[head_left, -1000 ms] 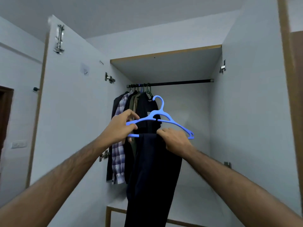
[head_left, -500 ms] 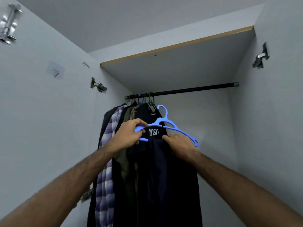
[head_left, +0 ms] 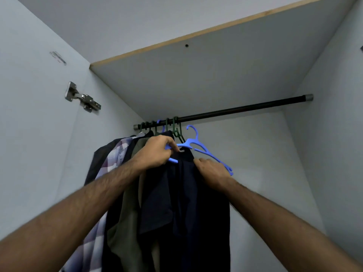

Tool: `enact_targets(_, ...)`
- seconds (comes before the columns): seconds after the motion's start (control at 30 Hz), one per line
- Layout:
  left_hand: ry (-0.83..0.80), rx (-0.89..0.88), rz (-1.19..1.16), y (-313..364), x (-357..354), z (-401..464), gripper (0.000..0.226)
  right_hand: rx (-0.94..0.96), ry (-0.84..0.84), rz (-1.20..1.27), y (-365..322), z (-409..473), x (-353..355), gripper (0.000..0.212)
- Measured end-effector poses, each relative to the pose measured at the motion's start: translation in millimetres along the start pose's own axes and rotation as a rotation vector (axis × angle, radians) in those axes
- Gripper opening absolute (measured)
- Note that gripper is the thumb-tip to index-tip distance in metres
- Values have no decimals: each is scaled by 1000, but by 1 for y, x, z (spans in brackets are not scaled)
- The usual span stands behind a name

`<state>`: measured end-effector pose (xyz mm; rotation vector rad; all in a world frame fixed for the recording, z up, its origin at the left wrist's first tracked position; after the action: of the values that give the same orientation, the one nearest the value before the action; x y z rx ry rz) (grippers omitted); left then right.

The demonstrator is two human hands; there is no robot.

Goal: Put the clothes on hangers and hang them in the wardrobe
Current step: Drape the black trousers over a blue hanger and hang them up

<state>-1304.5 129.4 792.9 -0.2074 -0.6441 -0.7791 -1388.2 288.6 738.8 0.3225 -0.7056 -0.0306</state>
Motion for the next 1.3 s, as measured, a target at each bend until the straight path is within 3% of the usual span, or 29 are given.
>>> enact_targets(0.37, -29, -21, 347, -23, -30, 80, 41, -3, -7, 104, 18, 92, -56, 15)
enact_targets(0.5, 9, -3, 388, -21, -24, 100, 42, 9, 28, 177, 27, 118, -47, 25)
enact_targets(0.73, 160, 32, 448, -14, 0, 126, 43, 10, 119, 157, 46, 147, -8, 24)
enact_targets(0.97, 113, -34, 609, 1, -20, 97, 38, 147, 120, 126, 25, 133, -18, 19)
enact_targets(1.3, 110, -17, 906, -7, -27, 72, 30, 176, 174, 222, 24, 115, -39, 41)
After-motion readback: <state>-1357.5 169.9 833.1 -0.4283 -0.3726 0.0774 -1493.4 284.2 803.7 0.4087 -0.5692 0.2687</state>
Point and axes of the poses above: each hand's wrist, its own z-axis towards the middle knuckle, its own x-axis out of the back of the hand, y = z × x, the point moved 10 cm from there along z, towards the middle knuckle, and after that the axes turned 9 degrees about -y, right-handed, at the moved point
